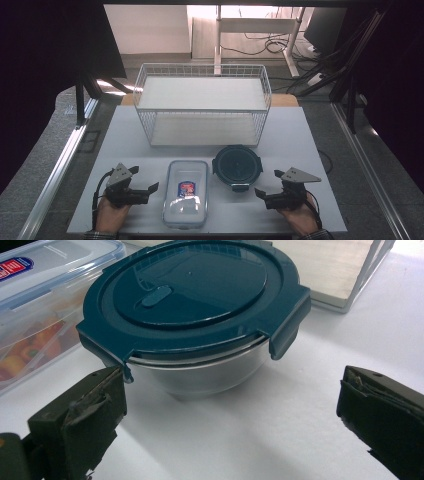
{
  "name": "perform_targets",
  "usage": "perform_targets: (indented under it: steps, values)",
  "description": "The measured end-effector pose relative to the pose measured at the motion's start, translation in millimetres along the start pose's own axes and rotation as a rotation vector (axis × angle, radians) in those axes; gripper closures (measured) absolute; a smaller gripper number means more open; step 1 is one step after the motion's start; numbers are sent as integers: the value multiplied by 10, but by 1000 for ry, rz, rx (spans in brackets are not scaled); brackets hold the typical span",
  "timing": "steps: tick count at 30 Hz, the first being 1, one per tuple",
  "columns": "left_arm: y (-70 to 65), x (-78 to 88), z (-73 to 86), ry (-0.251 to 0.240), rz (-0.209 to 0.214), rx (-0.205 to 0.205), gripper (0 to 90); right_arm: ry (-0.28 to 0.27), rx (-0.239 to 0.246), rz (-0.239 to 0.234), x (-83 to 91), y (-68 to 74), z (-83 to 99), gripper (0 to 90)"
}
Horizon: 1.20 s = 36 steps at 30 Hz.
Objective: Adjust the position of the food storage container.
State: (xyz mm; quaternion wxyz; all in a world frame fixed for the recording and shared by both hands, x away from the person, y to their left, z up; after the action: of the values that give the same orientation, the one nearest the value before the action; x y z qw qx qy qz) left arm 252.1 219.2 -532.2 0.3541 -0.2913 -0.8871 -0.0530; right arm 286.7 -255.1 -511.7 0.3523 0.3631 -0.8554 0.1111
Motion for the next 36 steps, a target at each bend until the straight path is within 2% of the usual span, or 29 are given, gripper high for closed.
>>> perform_targets:
  steps: [5, 11, 16, 22, 24, 28, 32, 33, 36]
  values:
    - [16, 9, 4, -11, 10, 11, 42, 8, -9, -1, 11, -8, 2, 25]
    - [4, 8, 1, -10, 6, -5, 43, 16, -6, -3, 9, 1, -6, 53]
    - [-2, 6, 1, -10, 10, -5, 43, 34, 3, 22, 1, 4, -6, 54]
    - [-22, 7, -1, -3, 7, -17, 43, 33, -5, 29, 12, -10, -11, 70]
    - [-27, 17, -1, -6, 6, -18, 42, 40, -9, 20, 37, -30, -14, 125]
    - [-26, 39, 7, -11, 1, -10, 42, 49, -2, 20, 63, -48, -30, 170]
    - [-26, 39, 9, -12, 2, -5, 42, 55, 25, 26, 99, -12, -130, 229]
    - [-27, 37, 9, -10, 1, -6, 42, 56, 38, 14, 114, 26, -205, 298]
    - [-34, 30, 7, -6, -3, -10, 42, 78, 76, 1, 107, 87, -319, 406]
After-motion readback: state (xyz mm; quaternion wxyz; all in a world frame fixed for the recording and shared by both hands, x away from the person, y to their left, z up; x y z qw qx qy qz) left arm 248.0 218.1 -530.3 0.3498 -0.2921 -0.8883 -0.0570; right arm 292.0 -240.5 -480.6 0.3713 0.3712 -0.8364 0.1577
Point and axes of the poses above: each handheld gripper's, and its own axes: x roughly backward along the jaws, z roughly out of its underside, y roughly to its left, the point moved 2 cm from there along -x, roughly forward along the jaws, and after that the axes turned 11 degrees about y, right-handed, at the moved point
